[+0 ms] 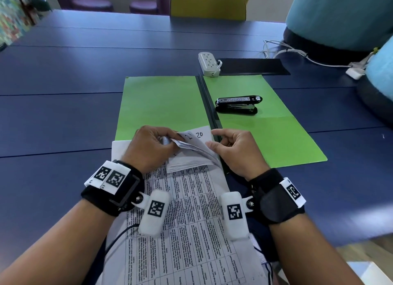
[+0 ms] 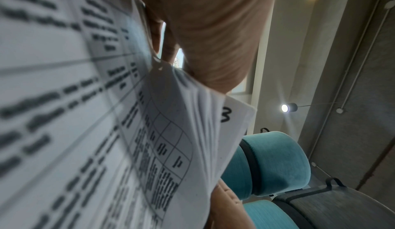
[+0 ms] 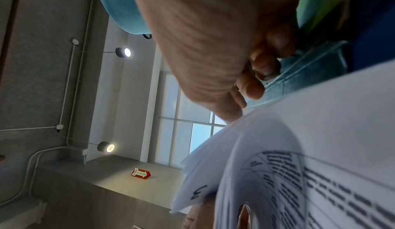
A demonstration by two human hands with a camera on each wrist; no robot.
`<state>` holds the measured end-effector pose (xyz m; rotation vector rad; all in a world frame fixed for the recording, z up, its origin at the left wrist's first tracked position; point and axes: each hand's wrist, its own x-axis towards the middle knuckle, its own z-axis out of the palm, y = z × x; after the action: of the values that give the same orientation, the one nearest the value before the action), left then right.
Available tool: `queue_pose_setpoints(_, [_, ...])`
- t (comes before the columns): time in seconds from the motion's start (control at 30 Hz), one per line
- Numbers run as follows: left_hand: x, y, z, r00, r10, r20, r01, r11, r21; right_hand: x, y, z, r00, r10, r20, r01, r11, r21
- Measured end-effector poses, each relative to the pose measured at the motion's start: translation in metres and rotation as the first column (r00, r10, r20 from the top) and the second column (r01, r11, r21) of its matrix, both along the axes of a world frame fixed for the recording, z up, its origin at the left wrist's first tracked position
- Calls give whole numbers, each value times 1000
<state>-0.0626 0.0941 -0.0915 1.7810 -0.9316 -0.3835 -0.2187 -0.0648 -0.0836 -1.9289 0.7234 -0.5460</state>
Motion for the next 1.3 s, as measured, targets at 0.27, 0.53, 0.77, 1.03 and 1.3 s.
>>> queue_pose_setpoints(0.27, [0,0,-1,1000,9,-1,-9,1000,17,0,3,4,999,10,33,-10,1000,-2])
queue_pose_setpoints(0.53, [0,0,-2,1000,13,-7,-13,1000,3,1,3,1,998,-39,54,39,999,10])
queue_pose_setpoints(0.77, [-1,0,1,1000,15,-27,-15,1000,12,0,3,2,1000,-2,12,2,1000,13])
queue_pose_setpoints(1.03, [-1,0,-1,1000,15,-25,-15,1000,-3,0,2,2,1000,-16,-1,16,1000,10])
queue_pose_setpoints(1.3, [-2,0,1,1000,7,-10,-7,1000,-11,0,3,3,1000,-1,-9,2,1000,19])
